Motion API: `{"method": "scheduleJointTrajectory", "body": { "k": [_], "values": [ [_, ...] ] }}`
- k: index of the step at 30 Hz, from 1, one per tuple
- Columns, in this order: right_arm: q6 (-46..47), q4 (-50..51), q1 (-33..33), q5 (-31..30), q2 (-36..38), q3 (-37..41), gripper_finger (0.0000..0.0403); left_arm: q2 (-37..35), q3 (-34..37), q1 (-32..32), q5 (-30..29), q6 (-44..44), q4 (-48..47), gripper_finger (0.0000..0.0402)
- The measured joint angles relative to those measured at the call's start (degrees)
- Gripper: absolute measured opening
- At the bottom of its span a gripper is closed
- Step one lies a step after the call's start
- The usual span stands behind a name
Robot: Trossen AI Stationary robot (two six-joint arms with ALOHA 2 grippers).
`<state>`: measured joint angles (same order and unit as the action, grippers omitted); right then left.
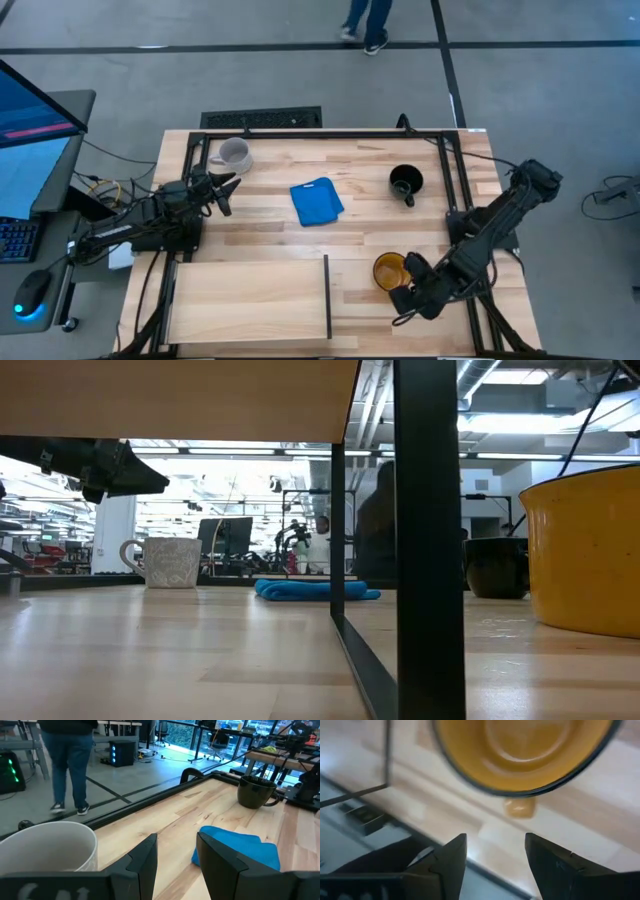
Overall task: Stack small to large cups/mugs on shelf
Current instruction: Put the yellow mug on the shelf
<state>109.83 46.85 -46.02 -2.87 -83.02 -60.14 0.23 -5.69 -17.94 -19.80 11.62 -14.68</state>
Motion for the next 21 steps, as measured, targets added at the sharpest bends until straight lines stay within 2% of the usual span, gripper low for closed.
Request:
{"method": "scheduleJointTrajectory", "body": {
  "k": [4,21],
  "values": [
    [1.42,3.25,-0.23,0.18,-1.33,0.0,0.0225,0.0,0.0,0.01,-0.01,0.0,0.0,0.0127],
    [-0.31,1.63,-0.24,1.73,-1.69,0.0,0.0225,0.0,0.03,0.01,-0.04,0.02,-0.02,0.0127]
  ]
}}
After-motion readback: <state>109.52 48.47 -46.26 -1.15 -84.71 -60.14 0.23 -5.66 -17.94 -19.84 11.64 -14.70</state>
